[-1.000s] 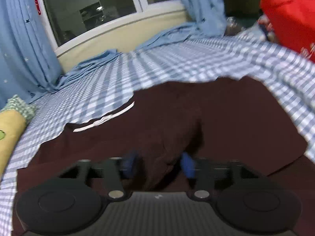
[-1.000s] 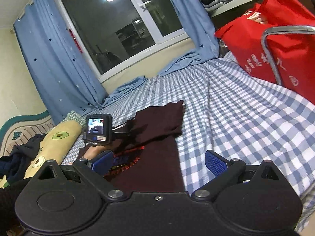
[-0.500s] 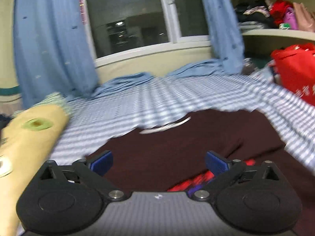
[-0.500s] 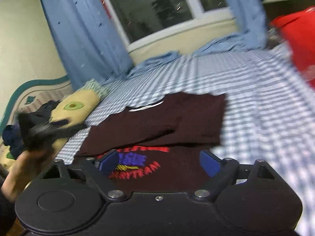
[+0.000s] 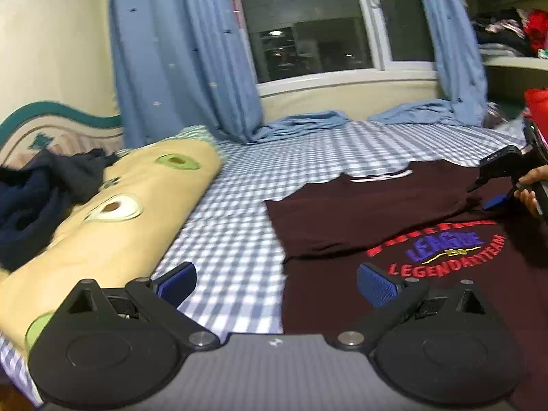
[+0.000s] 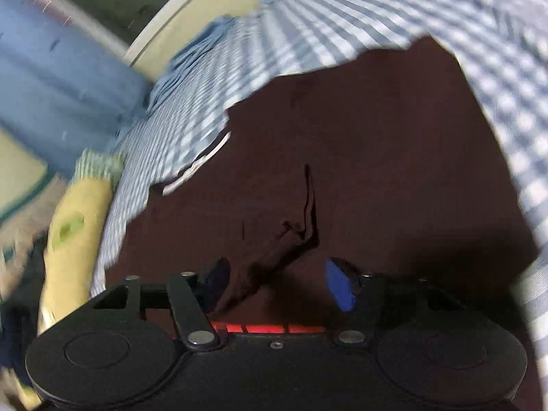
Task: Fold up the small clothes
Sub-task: 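Fold the sleeve across the body with the left gripper and release, then grasp the sweatshirt side edge with the left gripper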
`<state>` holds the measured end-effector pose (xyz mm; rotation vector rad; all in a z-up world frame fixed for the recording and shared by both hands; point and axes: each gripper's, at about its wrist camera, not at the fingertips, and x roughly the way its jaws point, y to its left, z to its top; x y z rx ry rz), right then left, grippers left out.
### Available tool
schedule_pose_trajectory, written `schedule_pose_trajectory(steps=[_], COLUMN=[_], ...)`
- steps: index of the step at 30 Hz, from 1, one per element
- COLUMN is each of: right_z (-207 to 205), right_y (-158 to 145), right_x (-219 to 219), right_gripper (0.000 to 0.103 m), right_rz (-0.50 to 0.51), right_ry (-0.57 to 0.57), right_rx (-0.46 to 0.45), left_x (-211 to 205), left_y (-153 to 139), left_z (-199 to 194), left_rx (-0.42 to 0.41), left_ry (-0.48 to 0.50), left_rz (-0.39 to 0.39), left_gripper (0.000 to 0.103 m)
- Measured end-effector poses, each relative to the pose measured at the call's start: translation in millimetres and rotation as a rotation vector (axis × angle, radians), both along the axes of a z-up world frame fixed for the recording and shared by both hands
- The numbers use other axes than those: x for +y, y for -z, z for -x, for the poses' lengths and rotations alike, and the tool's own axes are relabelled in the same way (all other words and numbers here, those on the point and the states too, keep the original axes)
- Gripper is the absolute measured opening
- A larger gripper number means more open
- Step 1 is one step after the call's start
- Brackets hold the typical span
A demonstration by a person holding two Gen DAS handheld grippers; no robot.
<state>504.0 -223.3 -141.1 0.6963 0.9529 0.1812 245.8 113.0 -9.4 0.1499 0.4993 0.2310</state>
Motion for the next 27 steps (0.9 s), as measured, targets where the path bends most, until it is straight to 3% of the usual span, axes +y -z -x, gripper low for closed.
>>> schedule_pose_trajectory(steps=[2, 4, 5, 6, 9, 11, 13, 14, 17, 19, 22, 23, 24, 27], right_z=[-4, -9, -11, -12, -10, -10, -10, -8, 0, 21, 70, 88, 111, 189], right_y=[7, 11, 11, 8, -6, -2, 8, 7, -1, -17, -57, -69, -81, -111], right_x=[-2, -5, -6, -5, 0, 3, 1, 0, -6, -14, -27, -32, -39, -62], right_gripper=[0.057, 0.037, 0.019, 0.015, 0.015, 0.015, 0.015, 0.022, 0.072, 0.075, 0.076, 0.082, 0.087, 0.089], right_rz=[-0.084, -0.134, -0.135, -0.120, -0.059, 0.046, 0.073, 0.067, -0.030, -0.067, -0.028, -0.016, -0.014, 0.020], right_ry=[0.053, 0.088, 0.088, 0.079, 0.023, 0.014, -0.002, -0.012, -0.073, -0.101, -0.213, -0.235, -0.252, -0.308], right_rx=[0.002, 0.012, 0.015, 0.005, -0.058, -0.020, 0.008, -0.004, -0.017, -0.063, -0.179, -0.210, -0.243, -0.289], left_x=[10, 17, 19, 19, 19, 15, 8, 6, 2, -3, -12, -14, -16, -26], left_y=[3, 5, 6, 6, 7, 9, 10, 9, 6, 8, 14, 17, 19, 26], left_z=[9, 14, 16, 18, 21, 19, 15, 16, 26, 33, 40, 42, 45, 54], left_rx=[-0.009, -0.009, -0.009, -0.010, -0.012, -0.011, -0.007, -0.009, -0.050, -0.054, -0.023, -0.006, 0.018, 0.082], left_ry=[-0.020, -0.038, -0.042, -0.042, -0.032, -0.015, 0.005, 0.019, 0.082, 0.129, 0.188, 0.215, 0.250, 0.335], left_rz=[0.040, 0.074, 0.080, 0.082, 0.091, 0.089, 0.076, 0.075, 0.114, 0.118, 0.091, 0.103, 0.121, 0.112], left_gripper=[0.102, 0.102, 0.102, 0.102, 0.102, 0.102, 0.102, 0.102, 0.103, 0.103, 0.103, 0.103, 0.103, 0.103])
